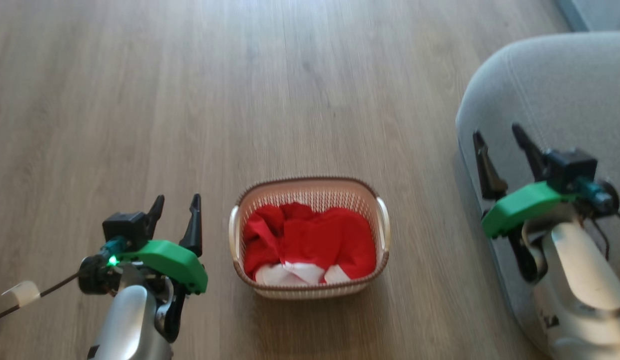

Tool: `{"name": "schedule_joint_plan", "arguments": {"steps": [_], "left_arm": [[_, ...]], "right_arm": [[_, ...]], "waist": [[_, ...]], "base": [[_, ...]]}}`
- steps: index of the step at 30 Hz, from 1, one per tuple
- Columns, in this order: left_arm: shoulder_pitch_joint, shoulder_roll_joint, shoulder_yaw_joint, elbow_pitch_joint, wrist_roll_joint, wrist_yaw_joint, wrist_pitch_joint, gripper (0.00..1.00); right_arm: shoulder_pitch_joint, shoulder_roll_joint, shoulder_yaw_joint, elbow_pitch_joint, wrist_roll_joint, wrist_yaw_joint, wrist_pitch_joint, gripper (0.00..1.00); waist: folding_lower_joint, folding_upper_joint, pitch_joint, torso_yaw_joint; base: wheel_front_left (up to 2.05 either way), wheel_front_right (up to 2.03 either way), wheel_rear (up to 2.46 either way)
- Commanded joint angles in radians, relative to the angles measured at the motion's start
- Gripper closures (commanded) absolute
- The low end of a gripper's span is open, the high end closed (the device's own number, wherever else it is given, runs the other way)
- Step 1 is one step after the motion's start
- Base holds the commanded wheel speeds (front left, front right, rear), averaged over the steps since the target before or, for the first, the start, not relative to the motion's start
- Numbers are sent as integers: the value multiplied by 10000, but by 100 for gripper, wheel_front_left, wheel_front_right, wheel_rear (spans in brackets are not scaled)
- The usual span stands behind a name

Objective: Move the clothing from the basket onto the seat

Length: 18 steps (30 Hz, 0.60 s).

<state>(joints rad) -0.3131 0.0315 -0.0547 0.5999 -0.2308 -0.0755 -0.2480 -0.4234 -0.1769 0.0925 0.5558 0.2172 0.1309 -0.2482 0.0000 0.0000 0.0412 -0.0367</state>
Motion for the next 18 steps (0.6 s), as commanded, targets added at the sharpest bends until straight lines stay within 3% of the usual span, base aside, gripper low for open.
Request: {"name": "schedule_joint_plan", "arguments": {"steps": [1, 18], "left_arm": [[-494, 187, 178, -299, -99, 51, -137, 0], [-1609, 187, -703, -129, -535, 171, -138, 0]], "right_arm": [[-572, 35, 98, -494, -134, -2, -136, 0], [-1607, 196, -71, -2126, -209, -2, -136, 0]], "waist": [[0, 0, 394, -132], [0, 0, 3050, -724]], "base": [[0, 0, 0], [0, 0, 0]]}}
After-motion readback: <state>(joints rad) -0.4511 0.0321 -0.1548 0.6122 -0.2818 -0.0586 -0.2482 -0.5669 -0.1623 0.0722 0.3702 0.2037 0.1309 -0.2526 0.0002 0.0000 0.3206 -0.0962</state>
